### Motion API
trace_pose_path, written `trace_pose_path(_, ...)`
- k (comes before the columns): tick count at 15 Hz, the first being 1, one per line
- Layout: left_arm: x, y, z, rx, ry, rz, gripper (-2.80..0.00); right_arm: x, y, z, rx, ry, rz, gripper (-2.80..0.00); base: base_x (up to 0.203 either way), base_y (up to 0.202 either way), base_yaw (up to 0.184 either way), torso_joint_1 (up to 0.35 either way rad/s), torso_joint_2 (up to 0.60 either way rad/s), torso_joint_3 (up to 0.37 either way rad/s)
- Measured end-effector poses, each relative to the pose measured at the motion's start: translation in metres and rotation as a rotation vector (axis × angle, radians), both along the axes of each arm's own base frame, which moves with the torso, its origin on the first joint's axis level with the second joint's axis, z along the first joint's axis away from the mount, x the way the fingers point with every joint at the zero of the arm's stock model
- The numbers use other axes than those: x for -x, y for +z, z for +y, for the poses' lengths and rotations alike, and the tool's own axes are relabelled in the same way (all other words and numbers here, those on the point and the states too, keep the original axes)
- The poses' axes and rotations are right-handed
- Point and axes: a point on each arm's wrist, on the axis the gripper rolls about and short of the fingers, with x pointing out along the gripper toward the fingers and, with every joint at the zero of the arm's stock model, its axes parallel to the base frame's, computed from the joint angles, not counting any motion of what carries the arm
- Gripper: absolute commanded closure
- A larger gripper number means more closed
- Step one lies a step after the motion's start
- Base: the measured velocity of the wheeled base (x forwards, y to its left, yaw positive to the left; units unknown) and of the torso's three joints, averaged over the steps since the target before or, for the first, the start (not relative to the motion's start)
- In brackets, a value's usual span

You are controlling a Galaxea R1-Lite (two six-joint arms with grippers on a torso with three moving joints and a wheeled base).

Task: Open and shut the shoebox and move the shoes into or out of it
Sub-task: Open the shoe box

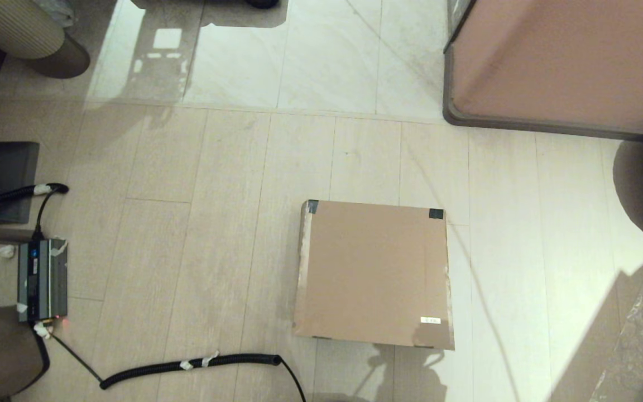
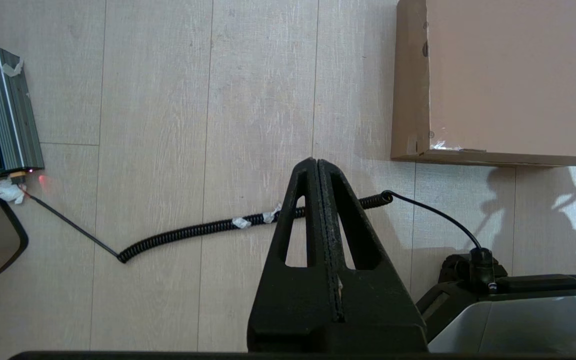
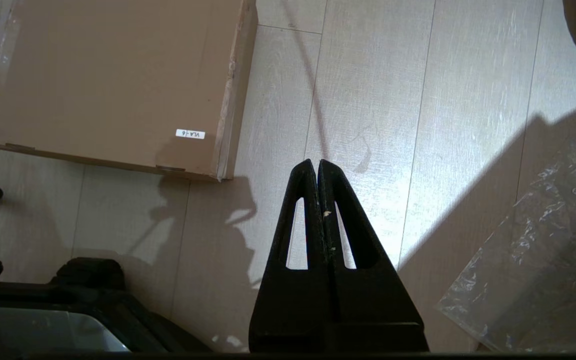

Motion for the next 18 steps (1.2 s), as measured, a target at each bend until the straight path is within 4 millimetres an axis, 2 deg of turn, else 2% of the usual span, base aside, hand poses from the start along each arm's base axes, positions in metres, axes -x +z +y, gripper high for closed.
trace_pose_path(6, 0.0, 0.003, 0.0, -0.049, 0.005, -0.027, 0.0, 0.001, 0.005, -0.001, 0.013, -0.023, -0.004, 0.0, 0.0, 0.0, 0.0, 0.0, 0.0, 0.0)
trace_pose_path(7, 0.002, 0.012, 0.0, -0.068, 0.007, -0.063, 0.0, 0.004, 0.016, -0.001, 0.016, -0.032, -0.011, 0.0, 0.0, 0.0, 0.0, 0.0, 0.0, 0.0)
trace_pose_path(9, 0.008, 0.037, 0.0, -0.073, -0.003, -0.098, 0.0, 0.009, 0.054, -0.001, -0.004, -0.053, -0.007, 0.0, 0.0, 0.0, 0.0, 0.0, 0.0, 0.0)
trace_pose_path(11, 0.005, 0.073, 0.0, -0.045, -0.025, -0.09, 0.0, -0.001, 0.096, -0.001, -0.063, -0.066, 0.054, 0.0, 0.0, 0.0, 0.0, 0.0, 0.0, 0.0)
trace_pose_path(13, -0.009, 0.115, 0.0, 0.022, -0.06, -0.062, 0.0, -0.027, 0.133, -0.002, -0.138, -0.088, 0.103, 0.0, 0.0, 0.0, 0.0, 0.0, 0.0, 0.0)
trace_pose_path(15, -0.037, 0.148, -0.002, 0.124, -0.108, 0.009, 0.0, -0.061, 0.154, -0.004, -0.198, -0.15, 0.129, 0.0, 0.0, 0.0, 0.0, 0.0, 0.0, 0.0)
trace_pose_path(16, -0.056, 0.158, -0.004, 0.189, -0.141, 0.065, 0.0, -0.077, 0.159, -0.005, -0.229, -0.175, 0.13, 0.0, 0.0, 0.0, 0.0, 0.0, 0.0, 0.0)
trace_pose_path(17, -0.074, 0.159, -0.007, 0.248, -0.174, 0.132, 0.0, -0.088, 0.156, -0.005, -0.256, -0.179, 0.157, 0.0, 0.0, 0.0, 0.0, 0.0, 0.0, 0.0)
trace_pose_path(18, -0.091, 0.15, -0.009, 0.302, -0.206, 0.219, 0.0, -0.096, 0.151, -0.006, -0.275, -0.169, 0.196, 0.0, 0.0, 0.0, 0.0, 0.0, 0.0, 0.0)
